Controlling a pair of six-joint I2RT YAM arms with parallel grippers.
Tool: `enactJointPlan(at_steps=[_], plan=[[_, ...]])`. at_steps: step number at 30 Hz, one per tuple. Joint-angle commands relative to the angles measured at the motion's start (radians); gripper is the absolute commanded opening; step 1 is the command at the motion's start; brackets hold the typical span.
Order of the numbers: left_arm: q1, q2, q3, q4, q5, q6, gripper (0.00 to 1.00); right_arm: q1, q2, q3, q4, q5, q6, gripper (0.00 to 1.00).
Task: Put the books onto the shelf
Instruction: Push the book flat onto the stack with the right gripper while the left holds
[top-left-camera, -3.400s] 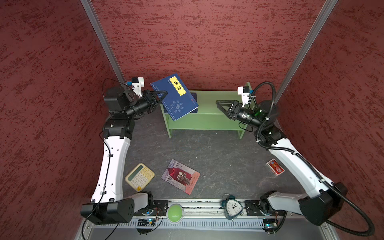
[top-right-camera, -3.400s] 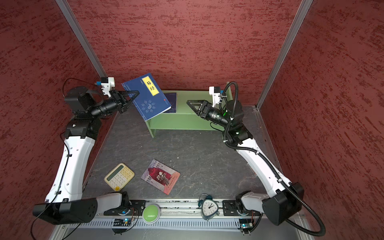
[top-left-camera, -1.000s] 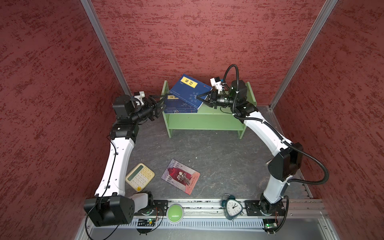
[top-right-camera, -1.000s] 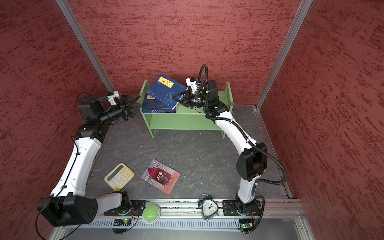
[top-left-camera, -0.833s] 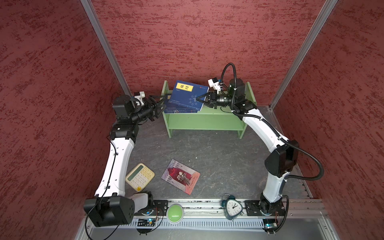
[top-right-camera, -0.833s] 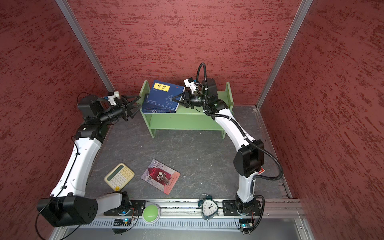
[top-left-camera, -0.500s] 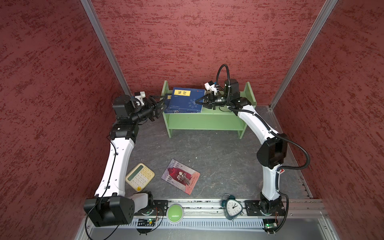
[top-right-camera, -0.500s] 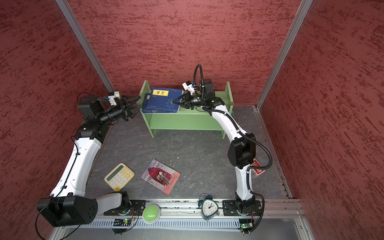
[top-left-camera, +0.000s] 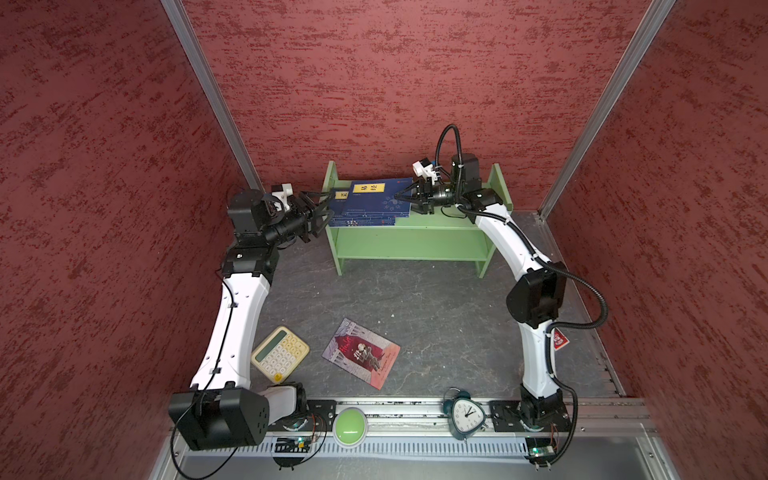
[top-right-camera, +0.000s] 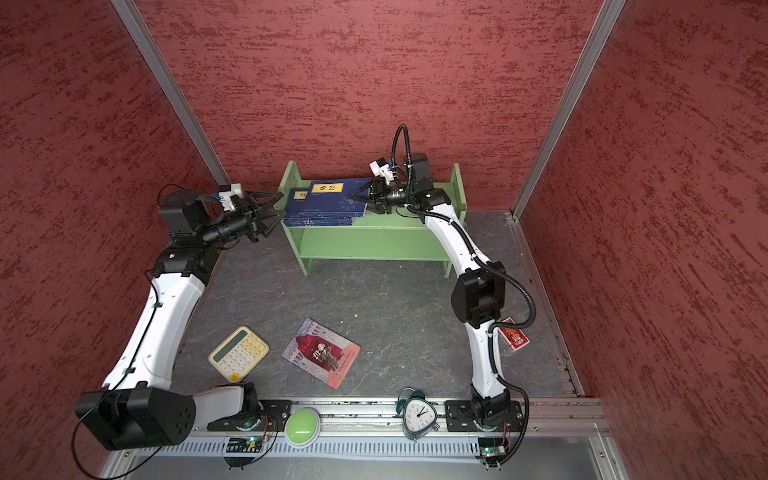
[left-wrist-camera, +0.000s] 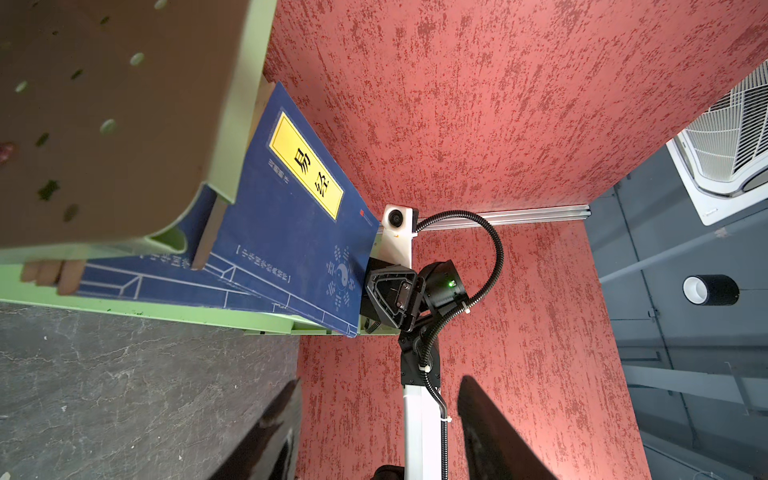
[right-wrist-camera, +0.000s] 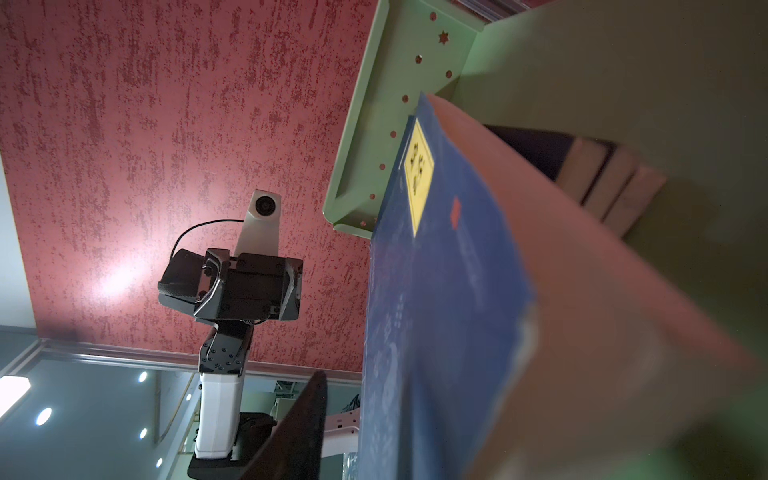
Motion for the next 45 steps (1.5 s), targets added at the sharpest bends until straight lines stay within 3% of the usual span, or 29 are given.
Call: enactJointPlan(at_steps=[1,11,27,33,45], plan=[[-0.006,0.001,-0.009,0.012,0.016,-0.003,0.61,-0.010,0.035,0.122,-0.134,0.050,-0.077,0.56],[-0.012,-0.006,-0.028,0.017,0.020,-0.003,0.61,-0.013,0.074,0.239,-0.327,0.197,-0.161,0.68],[-0.015,-0.005,-0.039,0.024,0.020,-0.005,0.61,-0.002,0.047,0.304,-0.469,0.463,-0.275,0.70],[-0.015,-0.004,-0.043,0.024,0.019,-0.005,0.61,0.016,0.030,0.303,-0.493,0.511,-0.301,0.60],[-0.013,-0.006,-0.045,0.025,0.021,-0.006,0.61,0.039,0.020,0.302,-0.478,0.482,-0.313,0.35]])
